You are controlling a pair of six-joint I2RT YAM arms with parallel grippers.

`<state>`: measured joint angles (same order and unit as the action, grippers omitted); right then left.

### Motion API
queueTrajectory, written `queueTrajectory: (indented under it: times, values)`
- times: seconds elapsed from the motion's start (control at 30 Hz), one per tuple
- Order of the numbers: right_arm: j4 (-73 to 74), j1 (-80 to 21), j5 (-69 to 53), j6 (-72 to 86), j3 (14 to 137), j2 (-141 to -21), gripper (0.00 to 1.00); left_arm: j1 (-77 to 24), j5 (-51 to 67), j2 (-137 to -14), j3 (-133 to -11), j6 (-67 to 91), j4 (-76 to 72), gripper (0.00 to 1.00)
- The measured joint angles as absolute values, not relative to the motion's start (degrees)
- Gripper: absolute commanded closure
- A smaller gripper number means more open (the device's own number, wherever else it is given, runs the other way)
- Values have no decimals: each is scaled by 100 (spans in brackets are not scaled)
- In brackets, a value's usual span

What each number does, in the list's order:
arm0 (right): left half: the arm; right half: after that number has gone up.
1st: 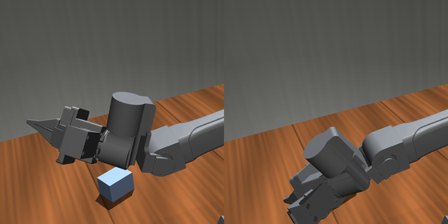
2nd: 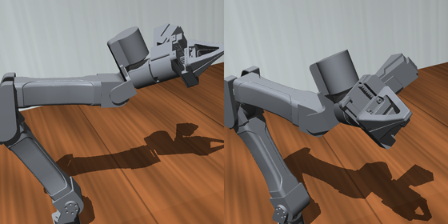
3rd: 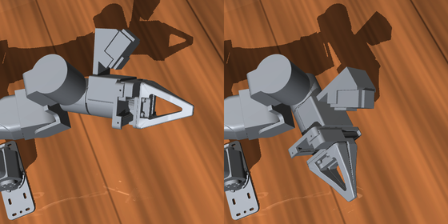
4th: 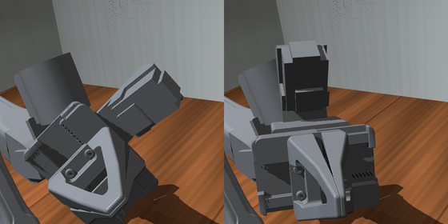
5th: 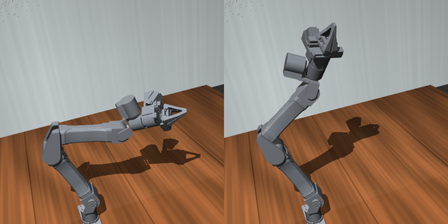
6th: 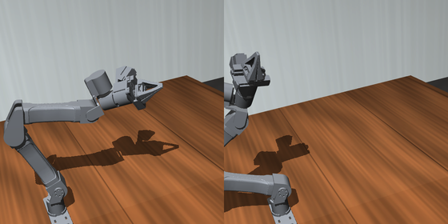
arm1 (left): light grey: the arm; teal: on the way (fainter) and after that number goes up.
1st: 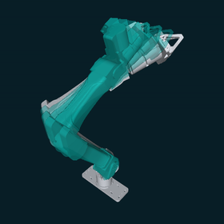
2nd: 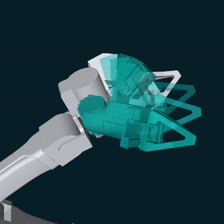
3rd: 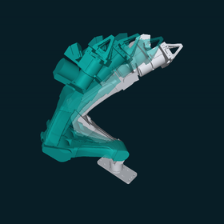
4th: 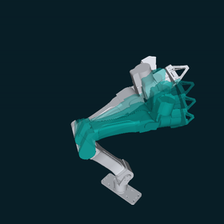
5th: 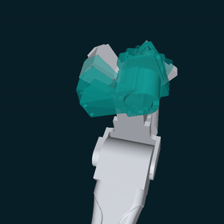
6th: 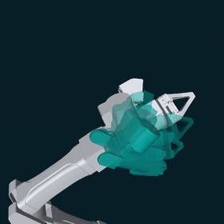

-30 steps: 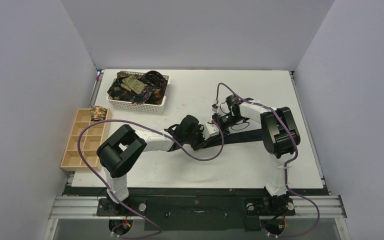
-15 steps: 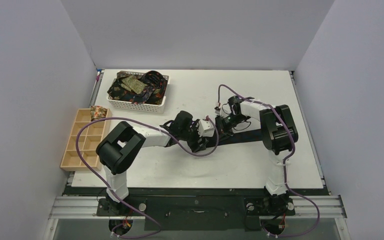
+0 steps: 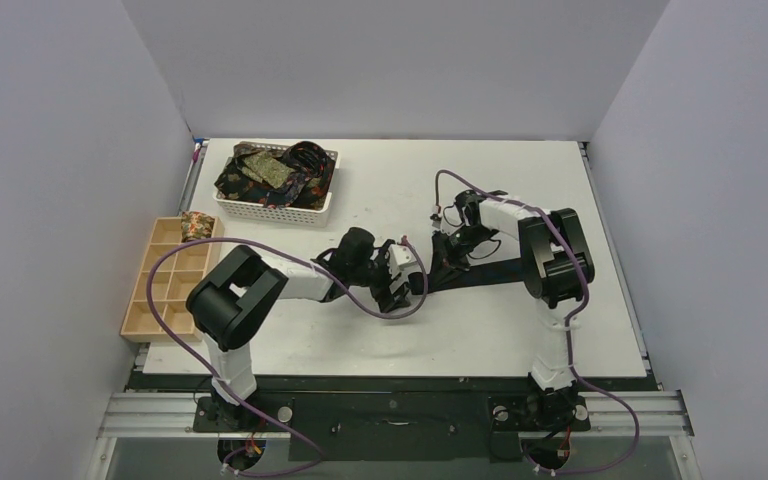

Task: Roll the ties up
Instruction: Roll the tie at the center of the board.

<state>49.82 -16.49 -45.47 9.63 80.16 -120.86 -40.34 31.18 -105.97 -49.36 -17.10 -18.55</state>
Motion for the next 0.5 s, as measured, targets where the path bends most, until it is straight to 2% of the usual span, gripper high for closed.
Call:
queueTrajectory:
  times: [0.5]
  values:
    - [5290, -1653, -4235, 963, 8241, -12215, 100, -4276, 3146, -11181, -5068, -1640, -2993, 21]
